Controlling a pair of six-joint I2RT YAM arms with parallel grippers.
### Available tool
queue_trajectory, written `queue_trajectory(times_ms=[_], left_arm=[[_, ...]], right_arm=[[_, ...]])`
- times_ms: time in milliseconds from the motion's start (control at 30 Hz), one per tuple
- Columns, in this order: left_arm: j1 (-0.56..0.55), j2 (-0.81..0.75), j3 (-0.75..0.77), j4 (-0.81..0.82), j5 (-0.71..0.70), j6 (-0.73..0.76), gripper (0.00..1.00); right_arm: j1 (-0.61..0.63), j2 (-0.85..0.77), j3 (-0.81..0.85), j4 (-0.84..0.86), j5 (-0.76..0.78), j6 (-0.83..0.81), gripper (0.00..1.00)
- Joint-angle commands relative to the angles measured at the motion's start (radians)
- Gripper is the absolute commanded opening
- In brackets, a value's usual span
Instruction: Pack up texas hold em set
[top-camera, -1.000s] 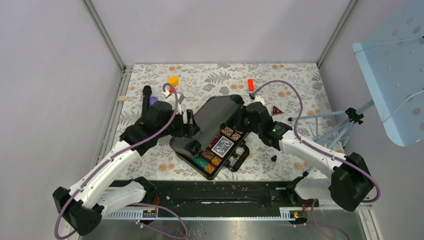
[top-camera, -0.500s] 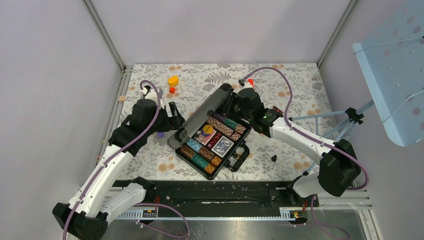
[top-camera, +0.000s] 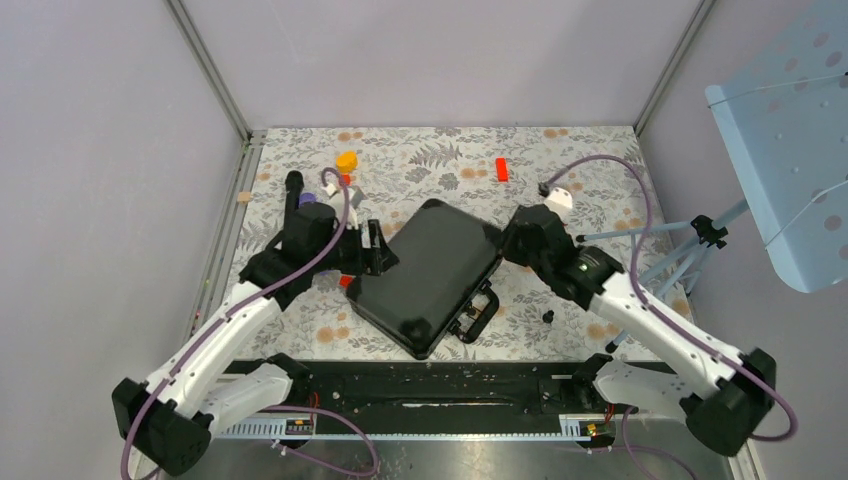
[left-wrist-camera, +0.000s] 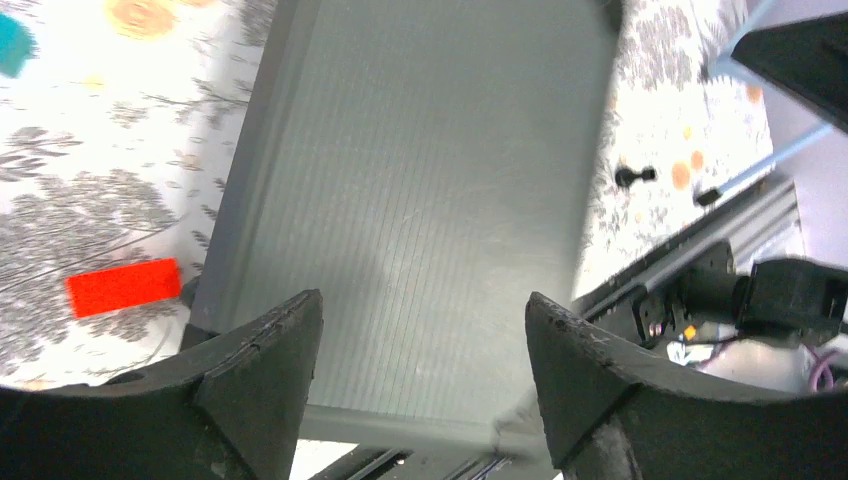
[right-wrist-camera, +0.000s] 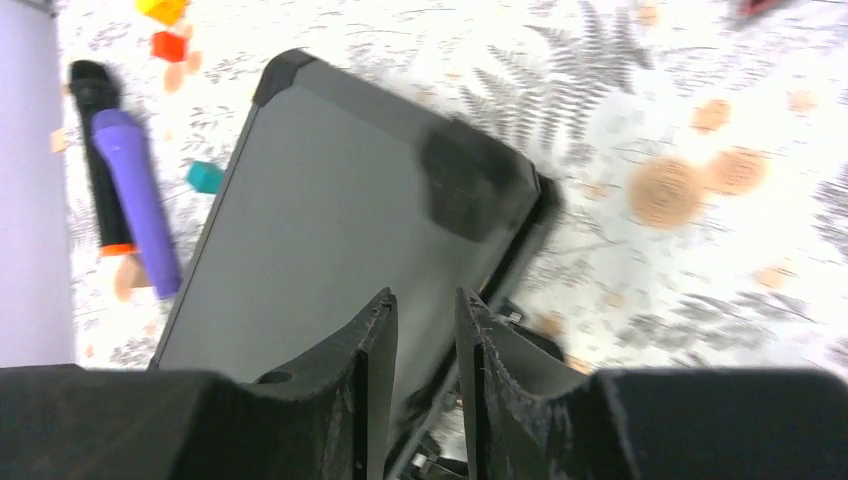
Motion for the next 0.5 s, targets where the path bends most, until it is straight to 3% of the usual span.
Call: queue_trajectory(times_ms=[0,267,467], left_arm=[[-0.085,0.057,-0.012,0.109,0.053,0.001,0.73],[-0.263,0.208,-0.038,0.258,0.051,-0.052,0.60],[-0.366,0.336,-0.039,0.334,0.027,-0.077,0.59]], right_arm=[[0.004,-0.125,-0.090,-0.199,0.158,-0.006,0.35],[0.004,-0.308,-0.299,-0.136,-0.065,-0.010,0.36],[0.004,-0.387,-0.419,-0.090,-0.196,0.008,0.36]])
